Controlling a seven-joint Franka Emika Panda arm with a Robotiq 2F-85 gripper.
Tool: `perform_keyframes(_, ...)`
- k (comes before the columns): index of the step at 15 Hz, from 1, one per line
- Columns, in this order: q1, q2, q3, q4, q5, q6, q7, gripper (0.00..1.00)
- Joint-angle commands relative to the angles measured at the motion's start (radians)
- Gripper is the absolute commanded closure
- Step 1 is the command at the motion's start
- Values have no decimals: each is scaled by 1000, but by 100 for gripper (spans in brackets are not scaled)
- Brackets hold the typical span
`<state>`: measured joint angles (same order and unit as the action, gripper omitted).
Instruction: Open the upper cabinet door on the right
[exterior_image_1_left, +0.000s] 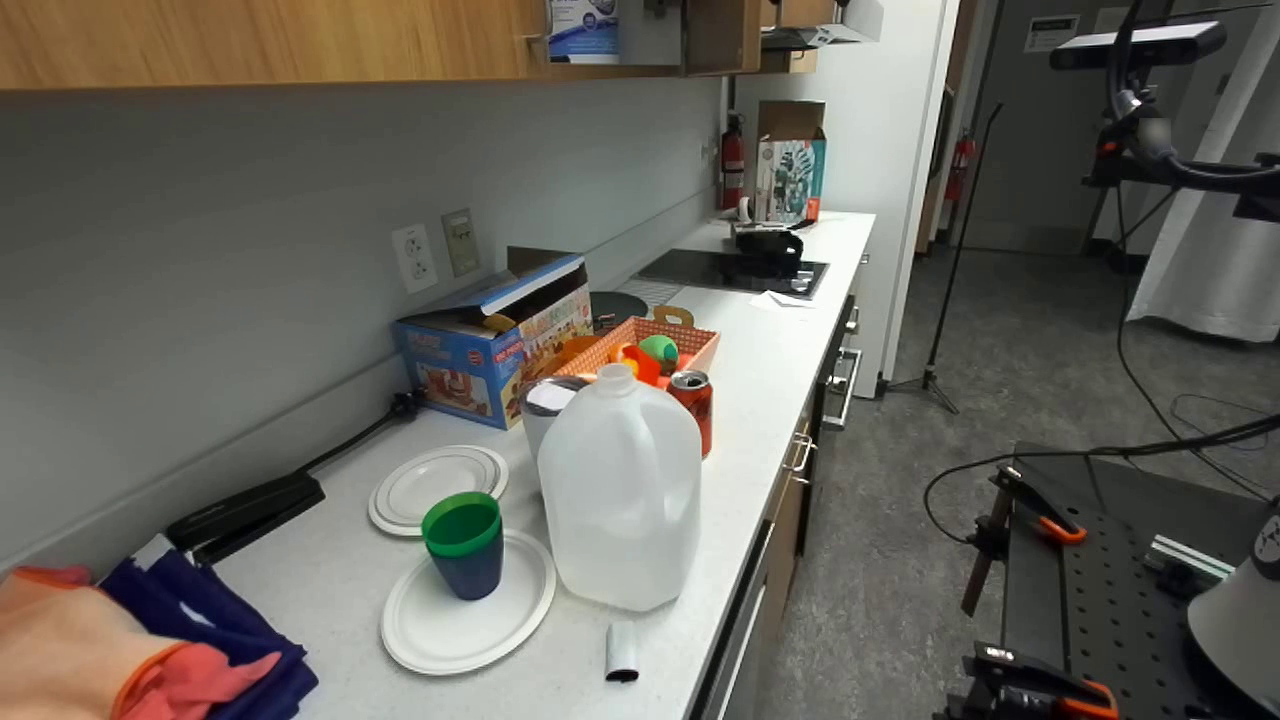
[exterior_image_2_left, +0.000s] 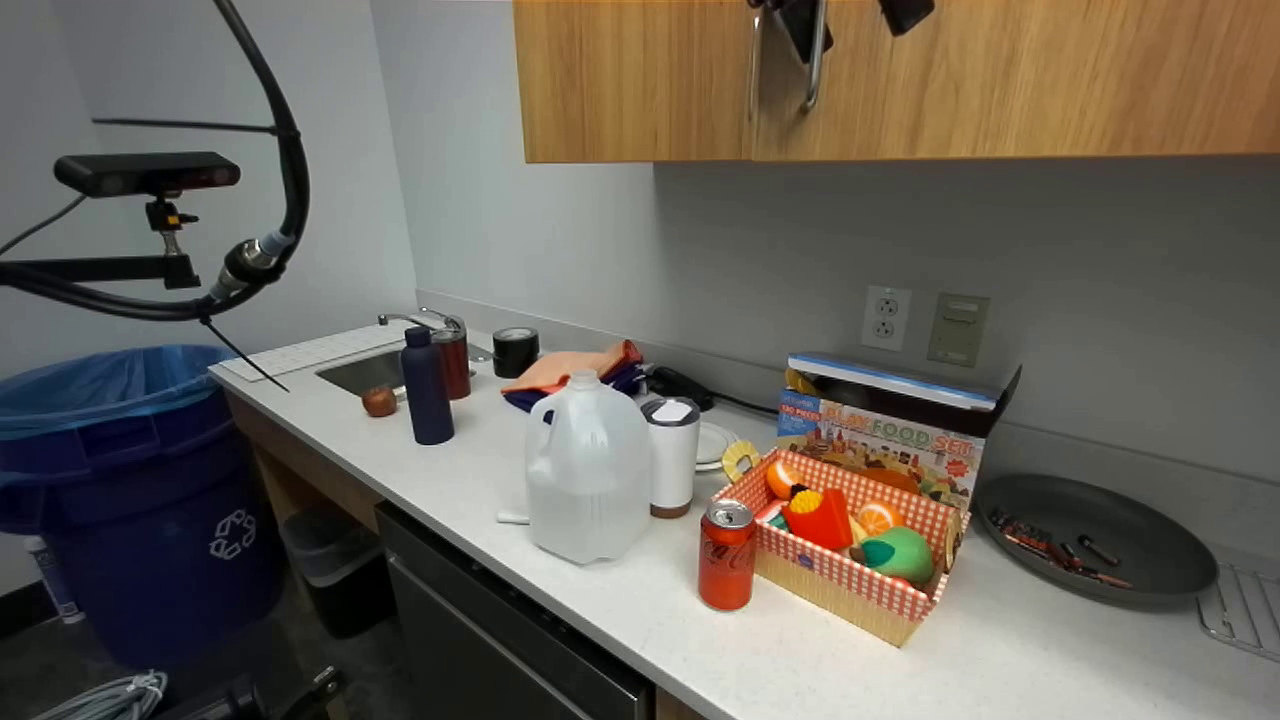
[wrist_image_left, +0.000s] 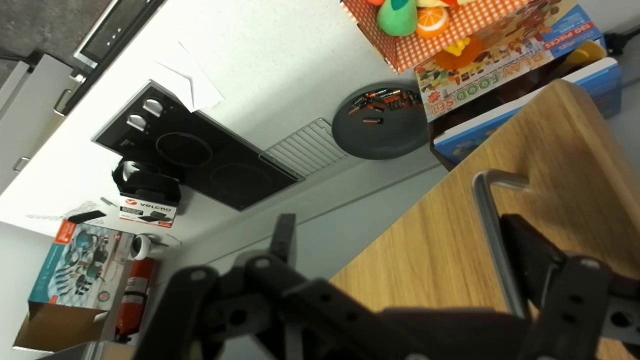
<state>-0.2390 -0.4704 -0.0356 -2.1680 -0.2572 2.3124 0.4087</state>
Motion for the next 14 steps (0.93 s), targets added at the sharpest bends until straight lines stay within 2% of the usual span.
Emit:
perform_keyframes(1,-89,-20,-14,95,-104,-74,-44,0)
perform_keyframes(7,-89,-16,-22,97,-100,-76,-69,0)
perform_keyframes(8,-7,-1,-1,2,14,-3,-38,0)
perform_keyframes(14,-7,-2,-4,2,17,-5,-48,0)
